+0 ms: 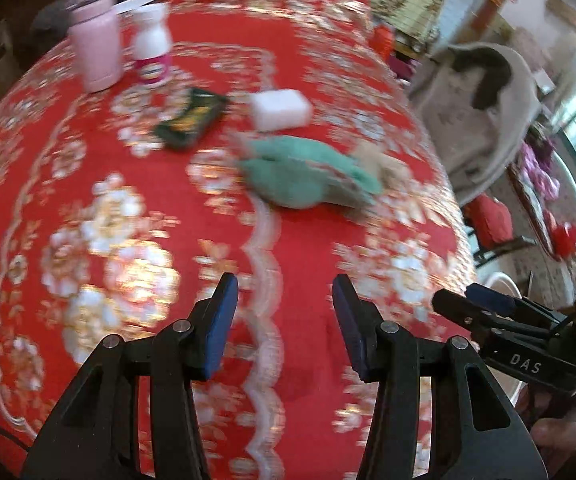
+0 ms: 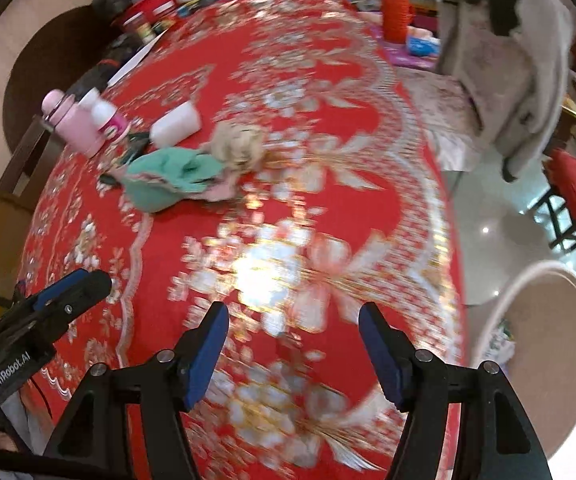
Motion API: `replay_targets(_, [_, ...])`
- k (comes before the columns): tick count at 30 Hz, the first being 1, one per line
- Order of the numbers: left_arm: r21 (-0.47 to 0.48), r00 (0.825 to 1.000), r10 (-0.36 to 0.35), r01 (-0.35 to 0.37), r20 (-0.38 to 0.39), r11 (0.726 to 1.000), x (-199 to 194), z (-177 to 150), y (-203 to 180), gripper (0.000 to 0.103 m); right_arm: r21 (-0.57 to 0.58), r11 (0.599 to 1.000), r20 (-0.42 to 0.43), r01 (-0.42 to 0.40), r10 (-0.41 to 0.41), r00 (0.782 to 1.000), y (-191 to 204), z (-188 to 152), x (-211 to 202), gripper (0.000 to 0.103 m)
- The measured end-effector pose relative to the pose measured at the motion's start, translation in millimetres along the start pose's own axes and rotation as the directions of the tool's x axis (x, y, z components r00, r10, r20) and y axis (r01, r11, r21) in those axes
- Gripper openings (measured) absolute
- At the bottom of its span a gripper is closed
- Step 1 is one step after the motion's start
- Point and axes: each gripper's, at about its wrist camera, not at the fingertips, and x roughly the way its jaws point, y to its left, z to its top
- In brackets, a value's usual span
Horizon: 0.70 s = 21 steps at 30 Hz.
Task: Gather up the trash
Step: 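Move both open tools back over the table toward the green towel, then grasp the green towel with the left tool while the right tool grasps the beige cloth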
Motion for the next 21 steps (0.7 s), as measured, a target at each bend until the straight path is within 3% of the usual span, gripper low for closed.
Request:
replay_targets(7, [-0.053,1.0,0.008,-0.007,0.003,0.999,-1,17,41,0.047,-0.028,1.0,0.012,-0.002,0.003,1.0,28,34,21,0.065])
replay_targets(18, [0.004,0.997,-0.08,0.08,-0.012,0.997,12,44,27,0.048,0.079,0.996,0.047,-0.035,0.031,0.998,18,106,52,0.065])
replay_targets(19, [0.015,0.996,-0.092,0.092,-0.016,0.996,14,47,24,0.051,0.083,0.996,0.042,-0.041,0.037,0.998,17,109,57,0.064])
replay_targets(21, [0.032,0.993,-0.115,0.116,-0.021,0.993,18,53,20,0.056,0.093,0.994,0.034,-0.06,0.057,0.998,16,115,69,0.037])
